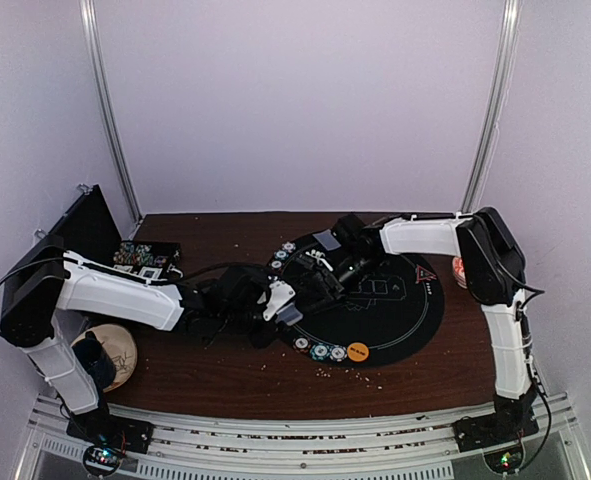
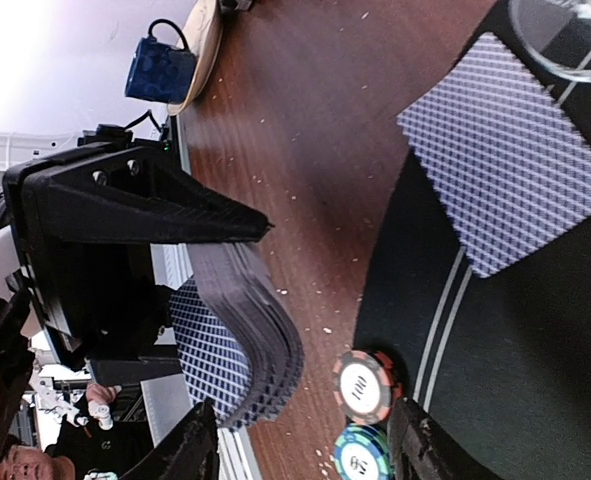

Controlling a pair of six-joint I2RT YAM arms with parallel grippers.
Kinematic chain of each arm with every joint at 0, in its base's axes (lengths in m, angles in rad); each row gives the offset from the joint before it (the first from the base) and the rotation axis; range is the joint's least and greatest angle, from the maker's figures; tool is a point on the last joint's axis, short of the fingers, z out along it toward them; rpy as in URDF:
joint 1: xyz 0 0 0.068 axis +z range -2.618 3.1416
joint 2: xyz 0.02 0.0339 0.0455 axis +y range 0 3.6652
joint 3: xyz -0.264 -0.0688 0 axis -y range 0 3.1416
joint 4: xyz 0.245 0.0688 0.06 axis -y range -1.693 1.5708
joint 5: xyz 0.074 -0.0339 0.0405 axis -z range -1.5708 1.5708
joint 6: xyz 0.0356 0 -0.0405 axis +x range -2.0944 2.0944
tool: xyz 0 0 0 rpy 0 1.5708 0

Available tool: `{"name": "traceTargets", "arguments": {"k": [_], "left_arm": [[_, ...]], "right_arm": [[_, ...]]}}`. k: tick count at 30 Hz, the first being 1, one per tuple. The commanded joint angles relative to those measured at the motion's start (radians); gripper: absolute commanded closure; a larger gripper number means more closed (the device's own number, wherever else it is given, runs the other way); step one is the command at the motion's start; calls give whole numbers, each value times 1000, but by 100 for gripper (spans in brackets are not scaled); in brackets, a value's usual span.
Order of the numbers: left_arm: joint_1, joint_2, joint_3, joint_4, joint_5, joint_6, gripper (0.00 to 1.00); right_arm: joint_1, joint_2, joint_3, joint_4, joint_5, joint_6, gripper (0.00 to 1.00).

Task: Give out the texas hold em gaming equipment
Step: Pick up the poker card from the face-down deck piles.

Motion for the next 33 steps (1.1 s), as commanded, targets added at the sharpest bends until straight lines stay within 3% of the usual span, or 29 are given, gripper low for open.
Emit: {"name": "traceTargets", "arguments": {"k": [1, 10, 21, 33], "left_arm": [[6, -33, -5, 64, 10, 7, 87], [5, -24, -1, 61, 27, 11, 87], [5, -26, 0, 62, 33, 10, 87], [5, -25, -1, 63, 30, 9, 87]], "right_arm": [[22, 27, 17, 28, -61, 32, 42], [38, 30, -5, 206, -30, 202, 45], [55, 64, 18, 177, 19, 180, 54], [53, 52, 48, 132, 72, 104, 77]]}}
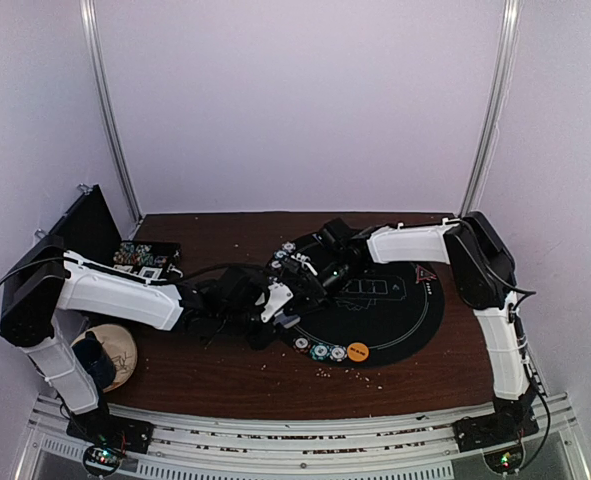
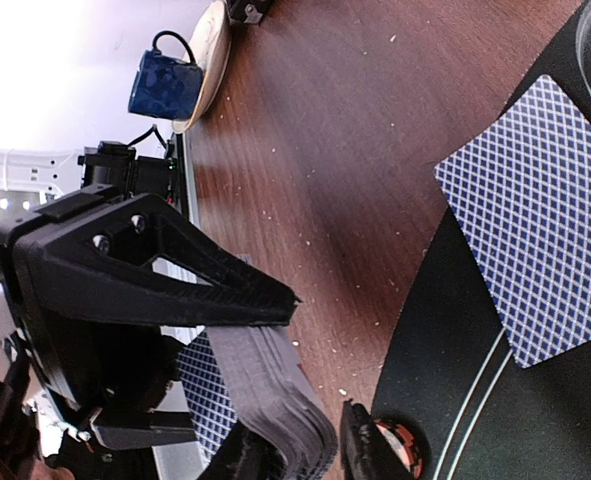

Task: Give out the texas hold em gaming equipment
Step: Pick up the poker card from the face-down deck piles.

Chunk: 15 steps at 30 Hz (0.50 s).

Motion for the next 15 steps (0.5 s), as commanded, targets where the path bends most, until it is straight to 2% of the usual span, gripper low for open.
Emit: {"name": "traceTargets", "arguments": {"k": [1, 15], "left_arm": [[1, -23, 6, 85, 10, 8, 87], [1, -21, 5, 85, 8, 9, 87]], "right_arm": [[-6, 4, 36, -45, 81, -44, 78], [-60, -10, 76, -120, 107, -93, 83]]}}
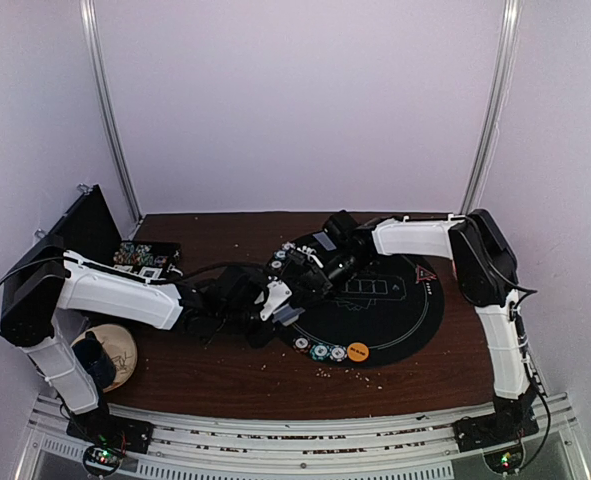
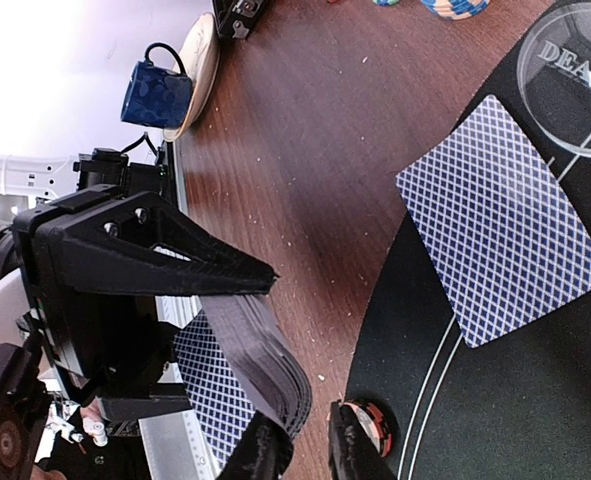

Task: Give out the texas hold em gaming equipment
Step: Pick up the poker card from the face-down deck piles.

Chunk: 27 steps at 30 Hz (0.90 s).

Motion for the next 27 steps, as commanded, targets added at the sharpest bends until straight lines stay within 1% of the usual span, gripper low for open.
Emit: {"name": "traceTargets", "arguments": {"k": [1, 6, 8, 16, 27], "left_arm": [[-5, -21, 6, 79, 13, 10, 87], [-5, -18, 6, 79, 9, 10, 87], [-5, -17, 6, 79, 7, 11, 87], [-5, -14, 8, 78, -2, 12, 87], [-6, -10, 9, 74, -6, 12, 87]], "right_arm": [[-20, -11, 28, -40, 65, -34, 84], [-20, -10, 56, -125, -38, -81, 96], [-20, -10, 64, -155, -72, -96, 98], [-24, 7, 74, -224, -110, -107, 100], [-87, 0, 66, -198, -94, -64, 100]]}}
